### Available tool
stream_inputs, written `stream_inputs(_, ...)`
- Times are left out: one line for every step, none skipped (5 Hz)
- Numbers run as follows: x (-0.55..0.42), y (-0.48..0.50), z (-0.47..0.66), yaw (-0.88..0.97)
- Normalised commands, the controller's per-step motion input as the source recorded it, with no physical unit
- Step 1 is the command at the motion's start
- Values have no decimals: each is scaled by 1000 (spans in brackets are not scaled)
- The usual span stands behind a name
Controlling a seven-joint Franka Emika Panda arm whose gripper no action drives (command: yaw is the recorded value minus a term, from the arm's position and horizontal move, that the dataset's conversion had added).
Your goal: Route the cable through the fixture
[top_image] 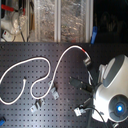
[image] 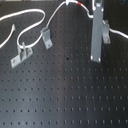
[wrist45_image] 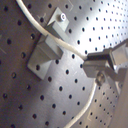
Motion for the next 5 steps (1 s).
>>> stream_inputs(-84,275,104,-111)
stream_inputs(-46,256,278,-234)
stream_inputs(-81,14,377,-360)
stream_inputs(0,0,19,0)
stream_inputs(-102,197,207,-386)
